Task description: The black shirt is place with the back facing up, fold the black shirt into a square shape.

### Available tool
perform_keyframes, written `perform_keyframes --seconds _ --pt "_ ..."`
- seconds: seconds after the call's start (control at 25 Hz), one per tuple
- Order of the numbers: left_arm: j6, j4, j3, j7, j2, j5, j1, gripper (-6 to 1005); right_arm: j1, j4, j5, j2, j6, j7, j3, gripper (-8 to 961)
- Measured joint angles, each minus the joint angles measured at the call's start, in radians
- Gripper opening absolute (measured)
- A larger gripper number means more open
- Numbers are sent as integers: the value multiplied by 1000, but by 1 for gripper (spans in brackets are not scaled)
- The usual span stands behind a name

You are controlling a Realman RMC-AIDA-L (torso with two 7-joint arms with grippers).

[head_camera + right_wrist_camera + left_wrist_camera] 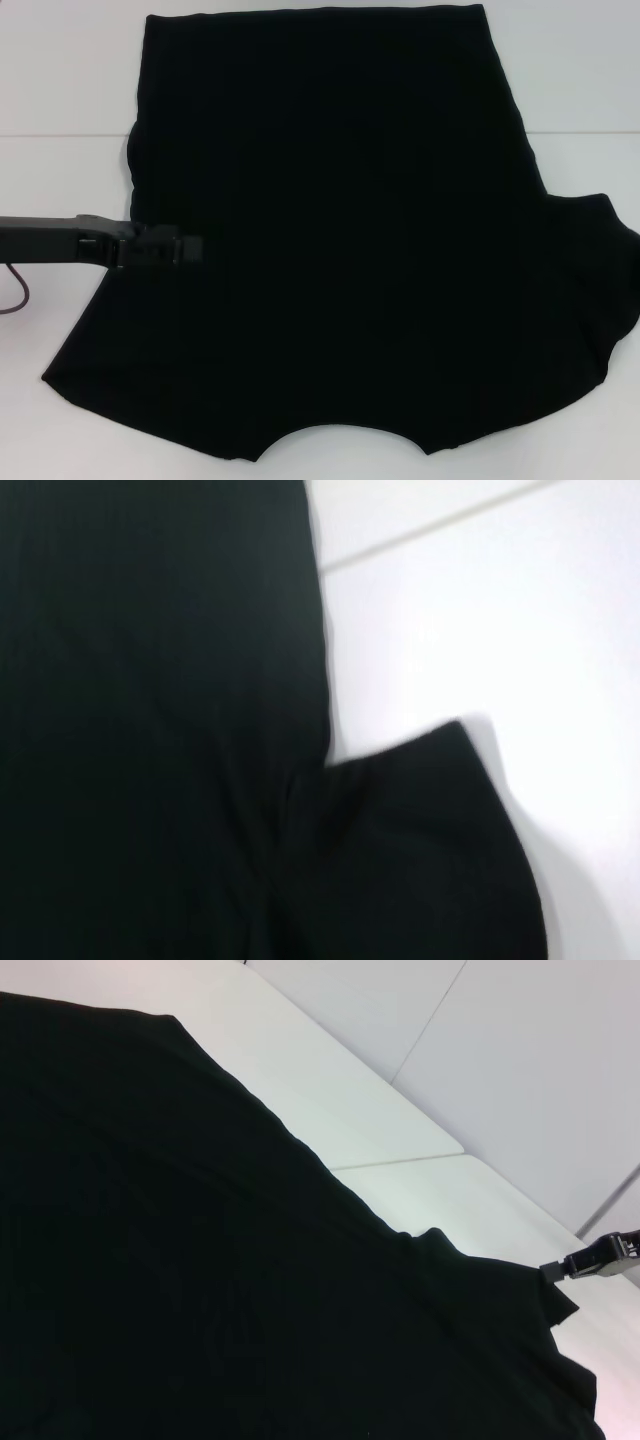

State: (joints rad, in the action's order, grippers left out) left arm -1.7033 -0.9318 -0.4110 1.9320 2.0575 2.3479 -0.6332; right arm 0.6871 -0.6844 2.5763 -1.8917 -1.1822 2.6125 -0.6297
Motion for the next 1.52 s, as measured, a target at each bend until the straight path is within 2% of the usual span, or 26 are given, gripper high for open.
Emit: perform_keyframes --seconds 0.28,0.44,0.6,0.8,0.96,1.12,1.32,1.36,1.44,1.52 --pt "10 3 0 1 -2 -44 11 572 24 -3 -117 -6 -18 -45 14 33" --pt "16 4 10 1 -4 -52 15 572 62 -3 -174 -15 -52 -80 -12 36" --pt "32 5 14 1 -2 -52 16 571 109 10 -170 -32 -46 -83 -115 39" --pt "52 10 14 1 -1 -55 19 571 147 20 -156 -74 -13 -120 -287 42" --pt "61 20 14 1 -6 -56 22 569 163 23 -122 -92 -30 -131 -332 45" --pt "64 20 14 -1 -8 -56 23 567 164 11 -127 -85 -68 -131 -308 48" --pt "66 20 12 25 -11 -56 22 568 165 10 -132 -64 -82 -118 -185 52" --pt "66 20 12 25 -11 -56 22 568 165 10 -132 -60 -81 -108 -161 90" --pt "19 19 -2 111 -37 -48 31 568 166 11 -133 -44 -79 -71 -101 165" --pt "-37 15 0 182 -63 -27 38 569 166 11 -134 -37 -83 -57 -82 241"
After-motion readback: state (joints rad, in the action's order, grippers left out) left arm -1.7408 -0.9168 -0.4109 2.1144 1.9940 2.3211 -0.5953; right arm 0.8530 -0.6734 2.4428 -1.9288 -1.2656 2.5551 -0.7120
